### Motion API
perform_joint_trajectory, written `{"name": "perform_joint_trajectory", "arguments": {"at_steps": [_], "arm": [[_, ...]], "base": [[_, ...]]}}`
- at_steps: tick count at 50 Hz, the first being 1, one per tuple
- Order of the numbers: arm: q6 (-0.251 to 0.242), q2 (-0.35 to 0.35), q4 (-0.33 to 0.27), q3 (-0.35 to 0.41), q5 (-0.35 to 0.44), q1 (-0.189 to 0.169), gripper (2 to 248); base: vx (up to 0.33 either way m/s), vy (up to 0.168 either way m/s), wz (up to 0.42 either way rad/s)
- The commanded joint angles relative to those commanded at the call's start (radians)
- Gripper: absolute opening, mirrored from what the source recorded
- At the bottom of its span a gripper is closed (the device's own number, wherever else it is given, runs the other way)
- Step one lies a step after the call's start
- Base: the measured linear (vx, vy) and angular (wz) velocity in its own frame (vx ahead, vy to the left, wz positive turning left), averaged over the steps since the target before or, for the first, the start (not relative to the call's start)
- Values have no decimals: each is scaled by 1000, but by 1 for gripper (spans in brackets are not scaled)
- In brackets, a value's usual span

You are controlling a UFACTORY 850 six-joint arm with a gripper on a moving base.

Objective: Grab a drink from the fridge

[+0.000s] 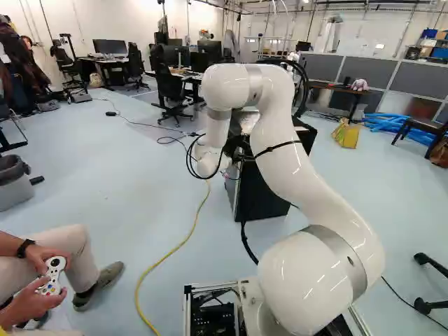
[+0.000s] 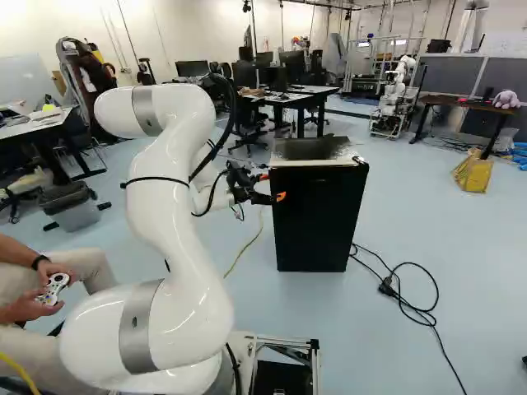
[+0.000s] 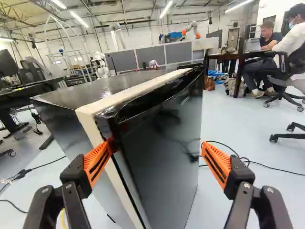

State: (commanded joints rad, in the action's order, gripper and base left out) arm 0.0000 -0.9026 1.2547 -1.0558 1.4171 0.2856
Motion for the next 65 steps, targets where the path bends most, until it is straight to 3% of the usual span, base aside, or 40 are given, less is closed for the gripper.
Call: {"name": "perform_joint_trajectory", "arguments": {"at_steps": [32, 65], "arm": [[0, 19, 36, 38, 0, 5, 247], [0, 67, 75, 139, 0, 21, 247]], "base": [[0, 0, 0], [0, 0, 0]]}}
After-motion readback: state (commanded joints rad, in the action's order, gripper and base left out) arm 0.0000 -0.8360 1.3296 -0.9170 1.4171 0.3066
